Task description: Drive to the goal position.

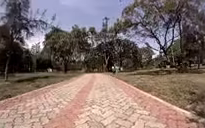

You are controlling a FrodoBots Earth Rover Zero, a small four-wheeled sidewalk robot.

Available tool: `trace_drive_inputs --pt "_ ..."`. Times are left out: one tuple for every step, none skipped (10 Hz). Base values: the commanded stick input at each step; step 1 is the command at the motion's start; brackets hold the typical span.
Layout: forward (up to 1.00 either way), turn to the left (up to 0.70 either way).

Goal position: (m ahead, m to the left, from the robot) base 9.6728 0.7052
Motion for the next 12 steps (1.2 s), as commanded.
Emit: trace_drive_inputs --pt "0.7 0.0" --pt "0.7 0.0" --pt "0.7 0.0" --pt "0.7 0.0" --pt "0.7 0.0" --pt "0.7 0.0" --pt "0.7 0.0" --pt "0.7 0.0" --pt "0.7 0.0" --pt "0.7 0.0" --pt "0.7 0.0" --pt "0.7 0.0"
